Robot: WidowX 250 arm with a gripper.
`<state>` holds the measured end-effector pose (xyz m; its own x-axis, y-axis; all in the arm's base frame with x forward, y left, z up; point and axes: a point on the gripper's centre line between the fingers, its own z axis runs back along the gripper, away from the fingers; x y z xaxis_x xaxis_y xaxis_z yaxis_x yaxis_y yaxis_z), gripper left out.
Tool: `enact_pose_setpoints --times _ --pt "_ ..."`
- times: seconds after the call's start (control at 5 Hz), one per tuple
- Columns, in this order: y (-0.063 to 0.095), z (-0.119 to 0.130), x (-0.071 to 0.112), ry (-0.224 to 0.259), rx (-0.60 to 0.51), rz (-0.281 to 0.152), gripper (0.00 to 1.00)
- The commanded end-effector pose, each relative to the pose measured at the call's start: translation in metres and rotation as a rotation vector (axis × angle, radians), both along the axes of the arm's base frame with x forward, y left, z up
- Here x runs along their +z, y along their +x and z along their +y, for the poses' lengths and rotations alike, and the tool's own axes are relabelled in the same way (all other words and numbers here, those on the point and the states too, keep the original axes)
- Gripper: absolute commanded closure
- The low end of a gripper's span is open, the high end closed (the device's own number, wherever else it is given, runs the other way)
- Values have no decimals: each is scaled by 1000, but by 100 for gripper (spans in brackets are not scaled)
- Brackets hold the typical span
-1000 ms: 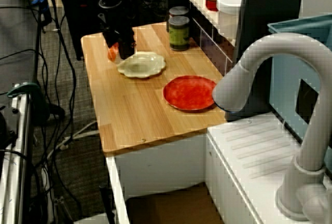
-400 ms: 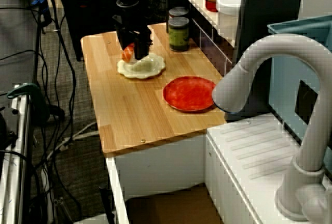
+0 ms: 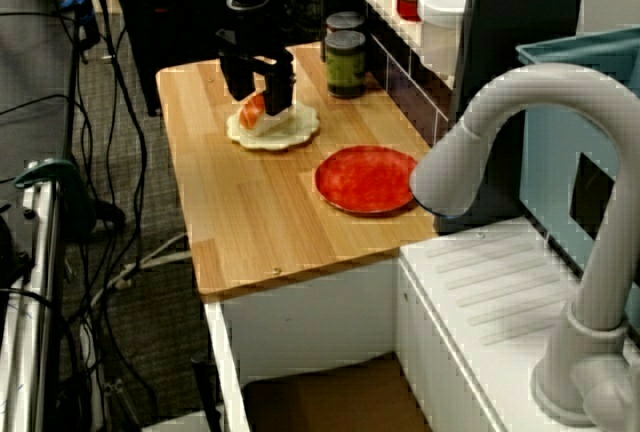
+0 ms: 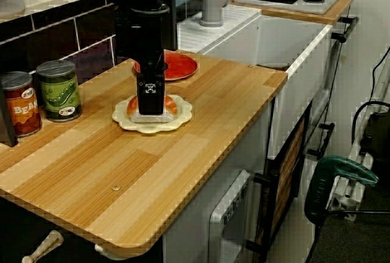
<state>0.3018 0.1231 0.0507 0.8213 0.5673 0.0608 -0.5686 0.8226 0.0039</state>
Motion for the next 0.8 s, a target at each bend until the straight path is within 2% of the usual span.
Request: enact_pose_setpoints --times 0.0,0.4,0.6 --pt "-2 0 14 -25 -29 -17 0" --pt "-6 2 21 -67 -7 -18 0" --pt "-6 -7 28 -88 -27 -12 0"
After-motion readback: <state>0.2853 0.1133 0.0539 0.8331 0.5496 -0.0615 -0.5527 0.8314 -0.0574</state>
